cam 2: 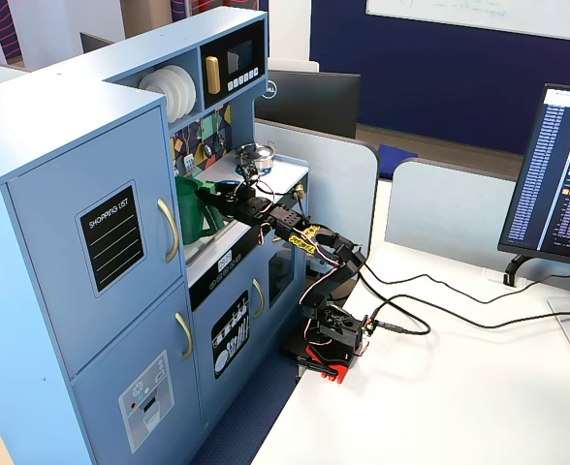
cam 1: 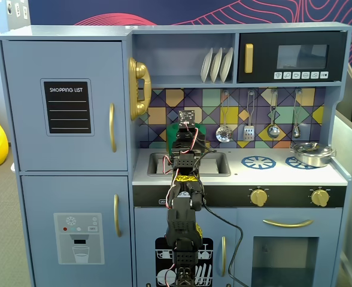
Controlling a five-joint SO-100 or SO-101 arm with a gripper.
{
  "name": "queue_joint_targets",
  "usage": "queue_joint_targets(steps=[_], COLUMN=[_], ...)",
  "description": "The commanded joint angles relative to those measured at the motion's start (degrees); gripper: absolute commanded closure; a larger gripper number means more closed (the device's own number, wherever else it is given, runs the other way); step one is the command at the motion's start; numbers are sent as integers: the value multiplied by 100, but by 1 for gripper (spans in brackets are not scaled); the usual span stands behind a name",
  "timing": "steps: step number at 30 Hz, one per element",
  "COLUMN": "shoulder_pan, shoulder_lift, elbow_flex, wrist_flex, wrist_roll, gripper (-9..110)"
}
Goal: Take off the lid from the green recipient and place it on the counter
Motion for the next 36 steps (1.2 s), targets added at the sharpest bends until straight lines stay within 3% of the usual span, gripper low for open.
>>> queue_joint_targets(steps=[1,7,22,36], shoulder_pan=[-35,316,2874,3138], shoulder_lift=[105,369,1020,870], elbow_flex=[-571,-624,-211,1661], wrist_flex=[-545,-554,-308,-1608], wrist_roll=[-167,-396,105,97], gripper=[101,101,101,101])
